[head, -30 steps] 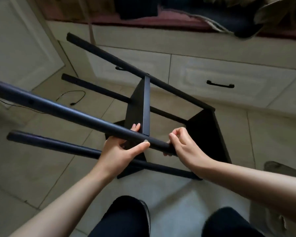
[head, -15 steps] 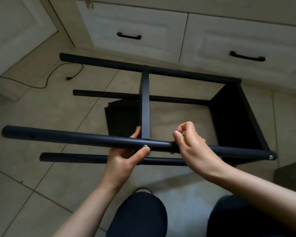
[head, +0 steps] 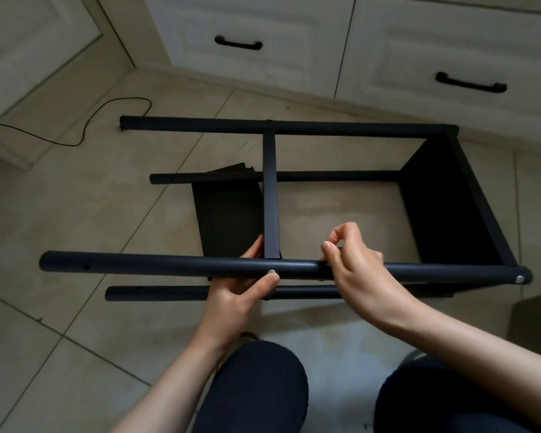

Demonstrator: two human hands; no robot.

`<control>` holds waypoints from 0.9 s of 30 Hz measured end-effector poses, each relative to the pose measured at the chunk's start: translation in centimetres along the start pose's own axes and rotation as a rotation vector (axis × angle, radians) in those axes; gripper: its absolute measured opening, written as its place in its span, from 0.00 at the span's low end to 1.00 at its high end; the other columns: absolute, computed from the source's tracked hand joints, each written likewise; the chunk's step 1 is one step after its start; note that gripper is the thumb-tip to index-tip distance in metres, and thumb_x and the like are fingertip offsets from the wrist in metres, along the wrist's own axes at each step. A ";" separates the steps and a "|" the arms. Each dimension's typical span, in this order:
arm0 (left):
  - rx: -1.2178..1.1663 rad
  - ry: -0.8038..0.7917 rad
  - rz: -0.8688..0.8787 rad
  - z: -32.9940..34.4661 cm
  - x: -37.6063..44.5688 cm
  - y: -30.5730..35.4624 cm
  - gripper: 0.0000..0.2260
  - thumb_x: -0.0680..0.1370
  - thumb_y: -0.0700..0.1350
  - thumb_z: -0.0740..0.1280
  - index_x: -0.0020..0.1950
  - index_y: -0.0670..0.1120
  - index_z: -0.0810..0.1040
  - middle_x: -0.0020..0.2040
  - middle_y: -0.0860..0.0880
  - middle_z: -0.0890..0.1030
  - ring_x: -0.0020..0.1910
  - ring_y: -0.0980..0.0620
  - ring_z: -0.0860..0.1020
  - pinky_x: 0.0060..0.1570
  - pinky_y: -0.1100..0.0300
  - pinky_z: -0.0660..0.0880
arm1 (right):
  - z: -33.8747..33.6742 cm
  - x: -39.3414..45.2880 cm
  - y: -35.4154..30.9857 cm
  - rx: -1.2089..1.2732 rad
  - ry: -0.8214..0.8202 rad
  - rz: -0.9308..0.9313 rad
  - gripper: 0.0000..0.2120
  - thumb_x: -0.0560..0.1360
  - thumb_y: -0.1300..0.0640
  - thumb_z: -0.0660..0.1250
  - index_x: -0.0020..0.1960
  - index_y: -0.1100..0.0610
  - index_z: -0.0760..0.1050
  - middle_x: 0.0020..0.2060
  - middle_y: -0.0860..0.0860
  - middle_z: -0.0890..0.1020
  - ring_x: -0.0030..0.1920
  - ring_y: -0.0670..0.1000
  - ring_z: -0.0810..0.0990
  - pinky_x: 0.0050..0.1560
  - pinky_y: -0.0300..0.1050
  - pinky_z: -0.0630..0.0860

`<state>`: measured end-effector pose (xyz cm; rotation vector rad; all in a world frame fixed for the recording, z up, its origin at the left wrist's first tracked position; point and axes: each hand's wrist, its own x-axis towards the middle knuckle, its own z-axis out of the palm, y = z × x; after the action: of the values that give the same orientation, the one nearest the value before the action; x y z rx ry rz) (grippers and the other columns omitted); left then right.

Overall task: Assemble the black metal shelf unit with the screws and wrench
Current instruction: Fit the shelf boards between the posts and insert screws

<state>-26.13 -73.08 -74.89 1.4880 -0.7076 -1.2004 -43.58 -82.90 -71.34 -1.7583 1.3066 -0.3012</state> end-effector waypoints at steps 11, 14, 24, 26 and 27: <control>0.042 -0.008 -0.073 0.4 0.0 0.3 0.29 0.68 0.50 0.72 0.68 0.58 0.70 0.63 0.57 0.77 0.56 0.71 0.78 0.47 0.74 0.75 | -0.2 0.0 -0.4 -0.005 0.004 0.037 0.07 0.84 0.48 0.51 0.47 0.47 0.60 0.40 0.51 0.76 0.52 0.55 0.69 0.47 0.49 0.60; 0.309 0.070 -0.097 0.5 -0.9 0.7 0.20 0.68 0.65 0.69 0.53 0.54 0.83 0.44 0.56 0.85 0.46 0.63 0.82 0.46 0.66 0.74 | 0.0 0.0 -0.6 -0.007 -0.008 0.053 0.07 0.84 0.49 0.51 0.49 0.49 0.60 0.39 0.50 0.75 0.52 0.55 0.67 0.46 0.48 0.60; 1.475 0.188 0.053 0.1 -1.2 5.5 0.25 0.70 0.74 0.57 0.36 0.54 0.77 0.28 0.55 0.74 0.31 0.56 0.74 0.29 0.60 0.66 | 0.8 -0.2 -0.6 -0.030 -0.059 0.062 0.08 0.84 0.49 0.51 0.49 0.51 0.61 0.37 0.47 0.74 0.52 0.54 0.67 0.48 0.48 0.62; 1.502 0.164 0.236 0.0 -0.3 6.7 0.20 0.68 0.70 0.65 0.38 0.54 0.72 0.30 0.57 0.71 0.32 0.54 0.72 0.30 0.59 0.68 | 0.7 -0.2 -0.6 -0.045 -0.055 0.053 0.07 0.84 0.49 0.51 0.49 0.51 0.61 0.37 0.46 0.73 0.52 0.55 0.67 0.48 0.48 0.61; 1.489 0.124 0.334 -0.2 0.3 7.1 0.19 0.67 0.68 0.68 0.41 0.54 0.71 0.34 0.57 0.71 0.35 0.53 0.72 0.31 0.59 0.68 | 0.6 -0.1 -0.5 -0.048 -0.050 0.050 0.07 0.84 0.49 0.51 0.49 0.51 0.61 0.37 0.46 0.73 0.52 0.55 0.67 0.48 0.47 0.61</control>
<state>-24.73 -75.22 -68.26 2.3879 -1.8738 -0.1476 -42.90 -82.47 -71.23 -1.7592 1.3299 -0.1981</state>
